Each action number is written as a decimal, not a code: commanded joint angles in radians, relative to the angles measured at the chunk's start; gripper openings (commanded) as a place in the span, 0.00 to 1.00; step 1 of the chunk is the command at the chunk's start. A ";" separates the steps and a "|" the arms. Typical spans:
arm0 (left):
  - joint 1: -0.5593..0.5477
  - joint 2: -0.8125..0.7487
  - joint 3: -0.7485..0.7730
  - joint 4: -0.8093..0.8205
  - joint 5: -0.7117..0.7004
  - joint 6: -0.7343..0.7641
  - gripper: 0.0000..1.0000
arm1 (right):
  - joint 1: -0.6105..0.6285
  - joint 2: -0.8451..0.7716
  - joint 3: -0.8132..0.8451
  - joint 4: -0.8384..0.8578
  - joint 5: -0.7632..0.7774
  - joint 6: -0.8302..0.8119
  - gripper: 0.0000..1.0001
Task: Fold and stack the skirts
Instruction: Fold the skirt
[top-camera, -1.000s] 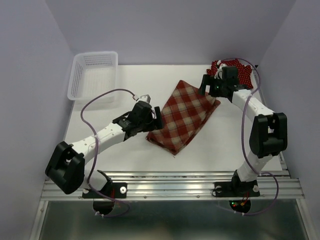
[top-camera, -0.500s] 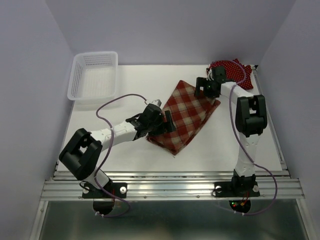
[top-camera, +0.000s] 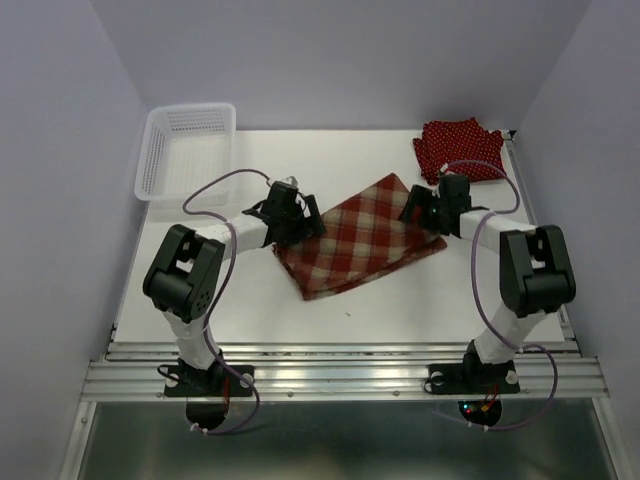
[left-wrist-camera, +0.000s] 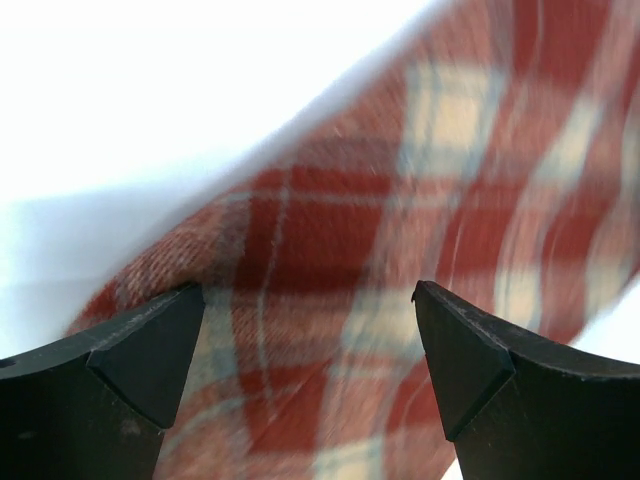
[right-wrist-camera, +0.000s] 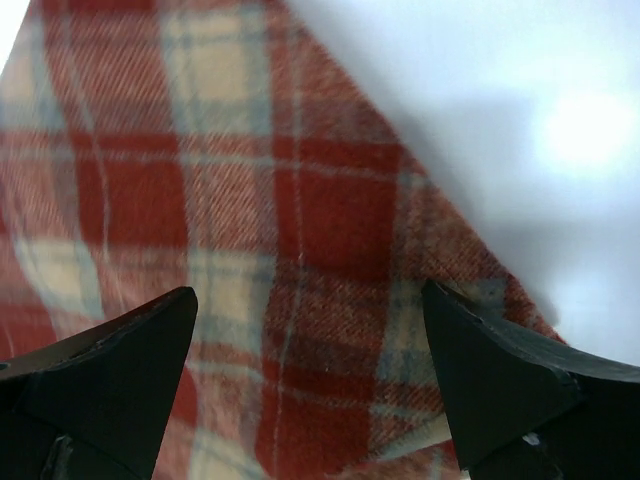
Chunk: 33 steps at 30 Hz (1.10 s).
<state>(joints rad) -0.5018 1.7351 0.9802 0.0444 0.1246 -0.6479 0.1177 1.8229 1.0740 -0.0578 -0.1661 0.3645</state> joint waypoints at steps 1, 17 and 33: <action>0.075 0.102 0.127 -0.009 0.017 0.142 0.99 | 0.060 -0.181 -0.277 0.013 0.054 0.213 1.00; 0.105 -0.090 0.333 -0.307 -0.095 0.274 0.99 | 0.298 -0.626 -0.263 -0.238 0.367 0.206 1.00; 0.262 -0.211 0.009 -0.193 -0.158 0.301 0.99 | 0.298 -0.542 -0.145 -0.329 0.217 0.080 1.00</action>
<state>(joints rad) -0.2607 1.5211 1.0096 -0.2253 -0.0494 -0.3874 0.4183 1.2640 0.8593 -0.3710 0.0994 0.4965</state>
